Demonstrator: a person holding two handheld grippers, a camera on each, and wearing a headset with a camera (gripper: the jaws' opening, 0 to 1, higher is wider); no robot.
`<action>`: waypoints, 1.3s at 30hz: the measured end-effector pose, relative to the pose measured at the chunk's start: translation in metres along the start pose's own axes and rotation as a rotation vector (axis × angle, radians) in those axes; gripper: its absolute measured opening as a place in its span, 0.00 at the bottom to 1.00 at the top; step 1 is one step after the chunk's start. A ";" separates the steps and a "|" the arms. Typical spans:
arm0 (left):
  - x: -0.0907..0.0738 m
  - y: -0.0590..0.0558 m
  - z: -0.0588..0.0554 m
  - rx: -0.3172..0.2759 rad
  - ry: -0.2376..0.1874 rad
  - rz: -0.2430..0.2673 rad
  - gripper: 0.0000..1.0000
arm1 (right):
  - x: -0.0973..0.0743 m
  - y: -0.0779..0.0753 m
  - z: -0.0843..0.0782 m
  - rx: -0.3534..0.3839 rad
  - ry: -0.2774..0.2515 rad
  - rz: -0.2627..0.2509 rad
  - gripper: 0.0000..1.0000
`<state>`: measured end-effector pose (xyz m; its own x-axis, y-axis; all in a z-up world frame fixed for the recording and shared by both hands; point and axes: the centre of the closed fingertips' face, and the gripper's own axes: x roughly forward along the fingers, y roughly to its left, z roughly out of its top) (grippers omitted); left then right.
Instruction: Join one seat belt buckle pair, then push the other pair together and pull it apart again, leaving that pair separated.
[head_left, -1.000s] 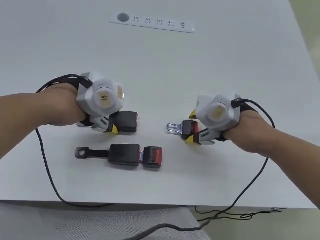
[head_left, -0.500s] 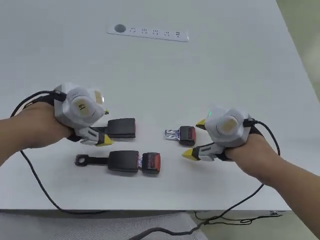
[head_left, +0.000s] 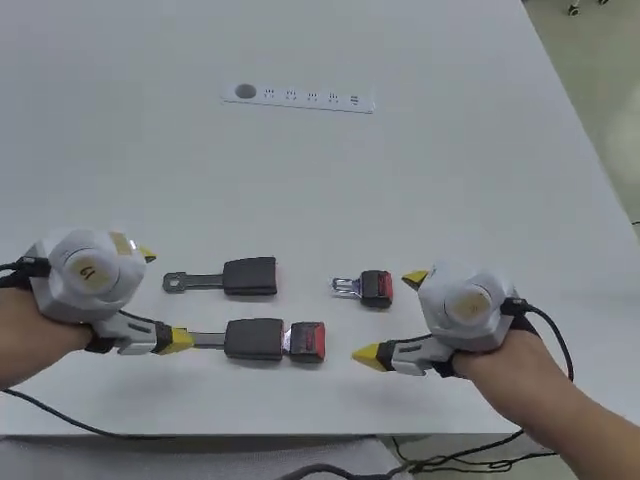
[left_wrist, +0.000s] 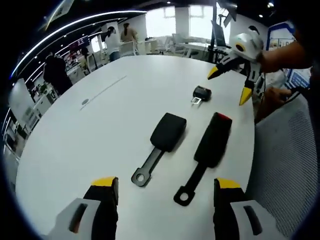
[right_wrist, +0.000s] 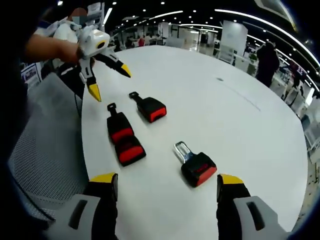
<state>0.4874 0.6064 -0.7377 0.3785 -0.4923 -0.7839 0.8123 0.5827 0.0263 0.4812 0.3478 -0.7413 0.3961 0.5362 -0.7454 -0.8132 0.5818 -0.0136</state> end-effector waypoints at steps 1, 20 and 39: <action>-0.009 -0.002 -0.001 -0.011 -0.002 0.005 0.83 | -0.001 0.001 -0.001 0.001 -0.001 -0.006 0.85; -0.052 0.006 -0.045 -0.178 -0.040 0.125 1.00 | -0.024 0.018 -0.005 0.046 -0.061 -0.066 0.99; -0.051 -0.005 -0.048 -0.127 -0.011 0.108 1.00 | -0.037 0.014 0.007 0.075 -0.114 -0.100 0.99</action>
<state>0.4425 0.6594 -0.7275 0.4661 -0.4284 -0.7741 0.7038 0.7097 0.0310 0.4579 0.3402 -0.7094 0.5224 0.5367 -0.6626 -0.7350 0.6773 -0.0309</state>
